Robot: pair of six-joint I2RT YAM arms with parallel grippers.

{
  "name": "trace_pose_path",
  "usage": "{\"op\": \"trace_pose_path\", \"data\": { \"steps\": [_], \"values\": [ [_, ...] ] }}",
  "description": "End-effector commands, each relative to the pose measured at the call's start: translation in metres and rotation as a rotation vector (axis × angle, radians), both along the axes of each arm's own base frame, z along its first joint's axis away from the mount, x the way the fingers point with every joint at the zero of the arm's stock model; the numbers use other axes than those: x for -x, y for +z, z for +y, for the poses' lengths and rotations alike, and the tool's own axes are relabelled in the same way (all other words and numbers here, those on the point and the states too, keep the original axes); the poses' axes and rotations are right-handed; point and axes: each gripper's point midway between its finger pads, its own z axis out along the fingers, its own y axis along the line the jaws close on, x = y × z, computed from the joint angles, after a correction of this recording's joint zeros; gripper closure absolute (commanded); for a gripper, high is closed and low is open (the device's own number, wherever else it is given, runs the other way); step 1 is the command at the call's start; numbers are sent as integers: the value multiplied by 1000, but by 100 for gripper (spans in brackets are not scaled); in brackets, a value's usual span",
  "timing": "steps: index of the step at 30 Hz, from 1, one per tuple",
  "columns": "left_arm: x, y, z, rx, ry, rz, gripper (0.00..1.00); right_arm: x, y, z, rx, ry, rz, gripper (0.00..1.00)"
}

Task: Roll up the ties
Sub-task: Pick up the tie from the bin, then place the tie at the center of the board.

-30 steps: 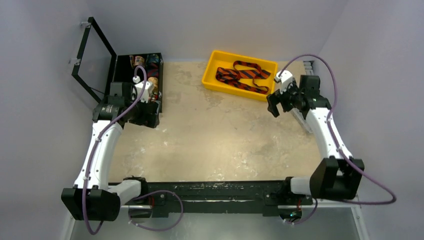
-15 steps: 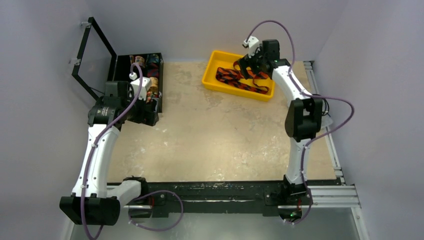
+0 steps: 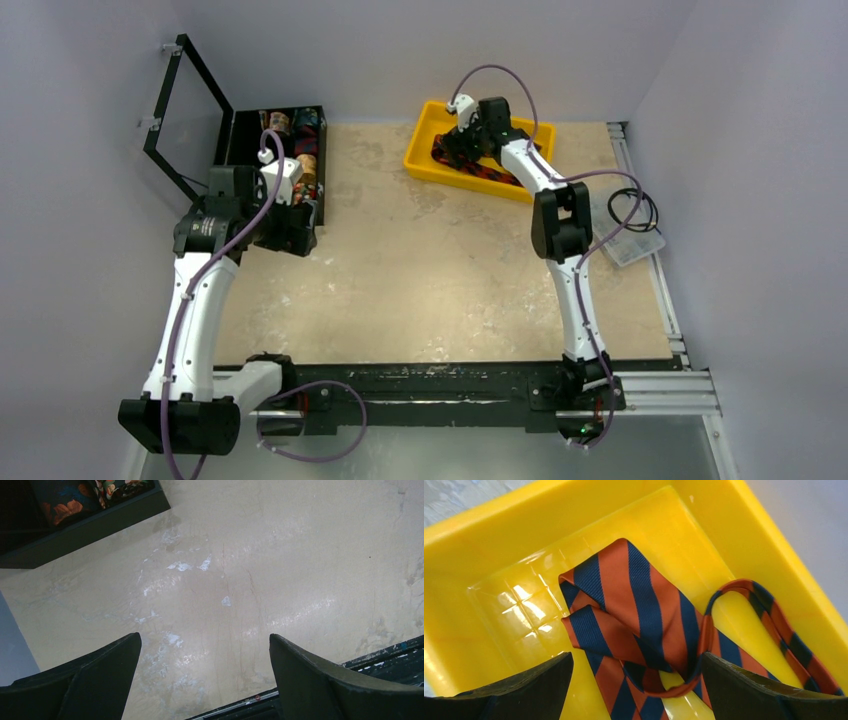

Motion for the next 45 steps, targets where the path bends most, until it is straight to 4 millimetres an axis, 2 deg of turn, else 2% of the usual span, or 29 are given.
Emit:
{"op": "trace_pose_path", "data": {
  "steps": [1,5,7,12,13,14,15,16,19,24,25,27,31,37,42,45],
  "values": [
    [1,5,2,-10,-11,-24,0,-24,21,5,16,-4,-122,2],
    [-1,3,4,-23,-8,-20,0,-32,0,2,51,-33,-131,4],
    [-2,3,5,-28,-8,-21,0,-32,-11,2,72,-25,-127,13],
    [-5,3,8,-42,-1,-25,0,-29,-27,1,100,-5,-105,53],
    [-6,4,8,-42,1,-28,0,-29,-27,1,101,-1,-105,64],
    [-7,4,8,-40,0,-29,0,-30,-24,0,103,-3,-112,82],
    [-8,4,8,-41,0,-27,0,-31,-20,-1,102,-11,-123,95],
    [-9,5,8,-41,0,-30,0,-33,-13,0,100,-10,-142,100],
    [-13,8,8,-46,-2,-42,0,-36,21,0,94,0,-211,100],
    [-24,15,7,-44,-13,-65,0,-30,114,5,17,17,-349,100],
    [-27,17,6,-42,-15,-71,0,-23,139,6,-8,26,-378,100],
    [-32,23,5,-34,-22,-85,0,-12,173,7,-39,39,-416,100],
    [-42,30,2,-21,-28,-104,0,16,223,4,-96,64,-449,100],
    [-57,43,-3,8,-31,-138,0,85,286,2,-189,128,-445,100],
    [-59,50,-15,63,-66,-143,0,163,335,34,-438,239,-352,100],
    [-60,52,-19,82,-82,-146,0,202,349,51,-571,252,-291,100]
  ]
}}
